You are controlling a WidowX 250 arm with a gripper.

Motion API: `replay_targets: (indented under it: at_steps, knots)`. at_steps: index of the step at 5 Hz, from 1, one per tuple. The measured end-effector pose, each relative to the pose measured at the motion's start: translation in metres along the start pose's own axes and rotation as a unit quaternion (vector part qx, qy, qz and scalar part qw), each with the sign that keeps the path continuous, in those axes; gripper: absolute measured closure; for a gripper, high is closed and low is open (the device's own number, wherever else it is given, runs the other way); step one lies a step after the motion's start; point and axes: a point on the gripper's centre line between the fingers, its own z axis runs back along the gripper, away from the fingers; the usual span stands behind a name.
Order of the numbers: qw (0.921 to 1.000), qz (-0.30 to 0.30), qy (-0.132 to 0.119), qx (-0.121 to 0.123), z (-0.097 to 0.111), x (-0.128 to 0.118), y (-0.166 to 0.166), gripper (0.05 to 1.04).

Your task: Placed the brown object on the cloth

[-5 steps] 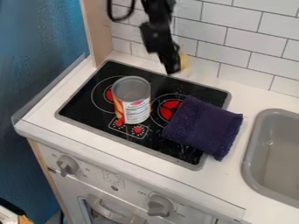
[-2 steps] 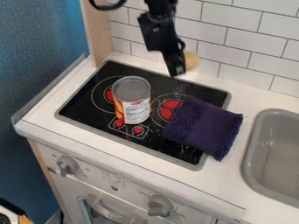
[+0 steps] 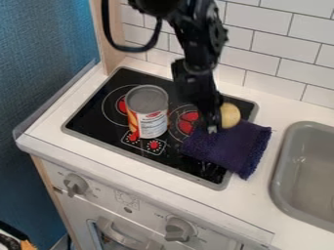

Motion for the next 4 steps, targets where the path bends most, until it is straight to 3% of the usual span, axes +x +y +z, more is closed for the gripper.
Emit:
replay_targets:
  at_steps: [1, 2, 3, 4]
  knots:
    - [0.9996, -0.013, -0.024, 0.011, -0.0174, 0.0084, 0.011, 0.497]
    - [0.9988, -0.013, -0.046, 0.004, -0.0186, 0.0119, 0.0113, 0.451]
    - [0.9982, -0.015, -0.058, 0.0, -0.018, 0.0145, 0.0104, 0.162]
    - [0.9976, -0.009, -0.068, 0.004, -0.0159, 0.0178, 0.0118, 0.079]
